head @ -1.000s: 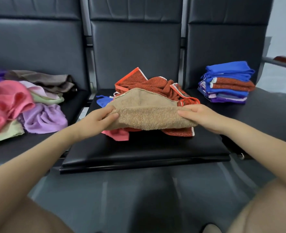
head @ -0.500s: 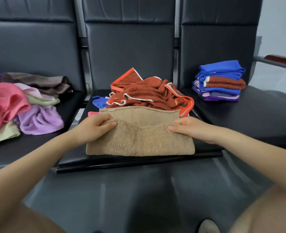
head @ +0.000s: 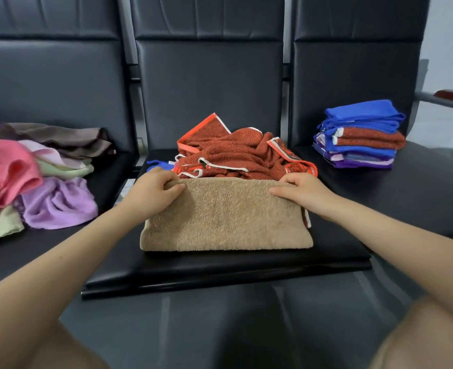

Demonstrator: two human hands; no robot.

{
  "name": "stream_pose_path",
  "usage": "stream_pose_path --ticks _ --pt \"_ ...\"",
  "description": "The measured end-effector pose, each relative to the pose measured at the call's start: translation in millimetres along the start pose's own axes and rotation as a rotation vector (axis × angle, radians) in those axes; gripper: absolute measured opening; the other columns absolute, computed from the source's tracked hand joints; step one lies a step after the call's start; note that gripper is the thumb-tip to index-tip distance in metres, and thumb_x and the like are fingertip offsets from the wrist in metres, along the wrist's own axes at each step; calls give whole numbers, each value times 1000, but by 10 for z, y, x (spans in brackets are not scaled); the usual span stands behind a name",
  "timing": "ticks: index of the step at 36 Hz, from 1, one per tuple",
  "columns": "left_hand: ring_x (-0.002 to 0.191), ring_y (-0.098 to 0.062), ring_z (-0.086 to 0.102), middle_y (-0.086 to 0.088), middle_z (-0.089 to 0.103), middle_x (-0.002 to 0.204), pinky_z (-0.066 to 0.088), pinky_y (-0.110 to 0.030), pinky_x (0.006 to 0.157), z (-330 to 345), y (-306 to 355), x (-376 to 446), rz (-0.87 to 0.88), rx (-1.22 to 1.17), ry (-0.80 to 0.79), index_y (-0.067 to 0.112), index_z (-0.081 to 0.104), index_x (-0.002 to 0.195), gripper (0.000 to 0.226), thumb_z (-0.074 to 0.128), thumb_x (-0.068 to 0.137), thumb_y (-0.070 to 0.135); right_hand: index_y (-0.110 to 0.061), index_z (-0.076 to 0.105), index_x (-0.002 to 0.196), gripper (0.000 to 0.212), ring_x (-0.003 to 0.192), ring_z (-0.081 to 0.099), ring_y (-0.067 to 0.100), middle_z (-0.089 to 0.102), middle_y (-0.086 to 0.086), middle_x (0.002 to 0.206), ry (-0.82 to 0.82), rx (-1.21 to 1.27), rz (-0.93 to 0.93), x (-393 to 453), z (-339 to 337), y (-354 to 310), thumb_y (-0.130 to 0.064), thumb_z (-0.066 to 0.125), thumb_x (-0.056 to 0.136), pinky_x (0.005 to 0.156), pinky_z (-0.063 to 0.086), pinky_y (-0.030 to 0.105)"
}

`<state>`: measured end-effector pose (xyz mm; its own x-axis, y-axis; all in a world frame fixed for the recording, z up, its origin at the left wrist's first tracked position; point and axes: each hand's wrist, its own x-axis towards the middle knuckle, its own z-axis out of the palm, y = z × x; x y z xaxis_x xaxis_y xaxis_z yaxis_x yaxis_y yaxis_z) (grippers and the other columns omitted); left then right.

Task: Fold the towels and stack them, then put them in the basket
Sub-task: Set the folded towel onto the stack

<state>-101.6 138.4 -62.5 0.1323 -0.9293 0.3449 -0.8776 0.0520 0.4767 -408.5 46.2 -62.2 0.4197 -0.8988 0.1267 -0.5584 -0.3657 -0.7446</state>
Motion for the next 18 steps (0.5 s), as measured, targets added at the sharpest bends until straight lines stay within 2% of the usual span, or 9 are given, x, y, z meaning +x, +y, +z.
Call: stream_pose_path --ticks 2,4,6,8,14,18 --pt "92 -18 51 -4 54 91 31 -24 79 36 -34 26 -6 15 -8 31 49 68 28 61 91 20 -14 67 78 17 80 58 10 64 -2 83 -9 -60 9 54 18 31 -28 70 87 75 44 28" --pt "95 -19 52 -5 56 97 30 -23 79 78 -60 43 -20 37 -19 23 55 76 17 59 92 21 -10 71 88 20 88 62 14 68 2 92 -26 -104 33 97 33 70 -30 69 87 81 47 31" --pt "92 -18 52 -5 56 99 29 -23 77 120 -90 64 -26 71 -20 19 60 87 9 57 94 24 -10 72 94 23 91 62 15 68 2 96 -45 -123 56 143 46 119 -32 69 87 85 47 33" --pt "87 -15 50 -2 56 97 28 -22 73 141 -103 75 -22 93 -3 16 62 93 12 56 94 26 -10 72 94 24 90 61 13 68 0 96 -54 -135 64 164 52 146 -33 68 88 85 47 33" --pt "80 -18 53 6 56 80 36 -32 69 142 -132 106 46 111 101 18 57 81 16 59 93 29 -15 69 85 17 86 58 11 63 -7 86 -37 -137 38 183 53 190 -31 66 90 75 43 29" --pt "78 -20 54 1 59 81 42 -37 69 137 -114 129 51 91 168 10 60 85 22 59 93 31 -16 70 92 19 100 54 14 58 -2 106 47 -200 12 192 46 218 -34 64 91 82 38 28"
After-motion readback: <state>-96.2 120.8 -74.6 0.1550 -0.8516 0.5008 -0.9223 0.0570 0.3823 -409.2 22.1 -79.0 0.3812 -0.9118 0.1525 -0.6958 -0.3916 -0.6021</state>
